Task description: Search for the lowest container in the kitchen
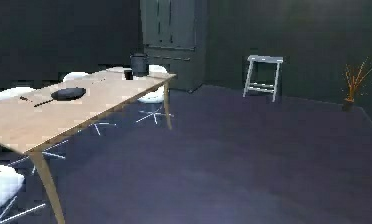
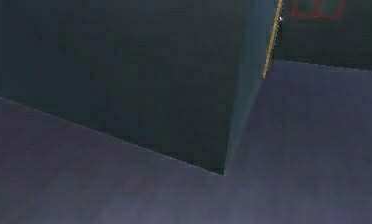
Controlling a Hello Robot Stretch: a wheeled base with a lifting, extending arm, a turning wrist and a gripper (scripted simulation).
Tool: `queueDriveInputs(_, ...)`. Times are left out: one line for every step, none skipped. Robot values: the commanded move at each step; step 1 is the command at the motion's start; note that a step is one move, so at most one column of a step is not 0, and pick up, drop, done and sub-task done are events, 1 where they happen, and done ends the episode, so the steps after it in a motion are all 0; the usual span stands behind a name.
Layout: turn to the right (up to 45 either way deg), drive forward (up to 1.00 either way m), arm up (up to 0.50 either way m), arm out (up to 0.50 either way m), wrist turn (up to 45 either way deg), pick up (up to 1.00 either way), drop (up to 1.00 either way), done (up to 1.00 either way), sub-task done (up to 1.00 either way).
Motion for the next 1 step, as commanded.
queueDriveInputs(0.0, 1.00, 0.00, 0.00, 0.0, 0.00, 0.00, 0.00, 0.00)
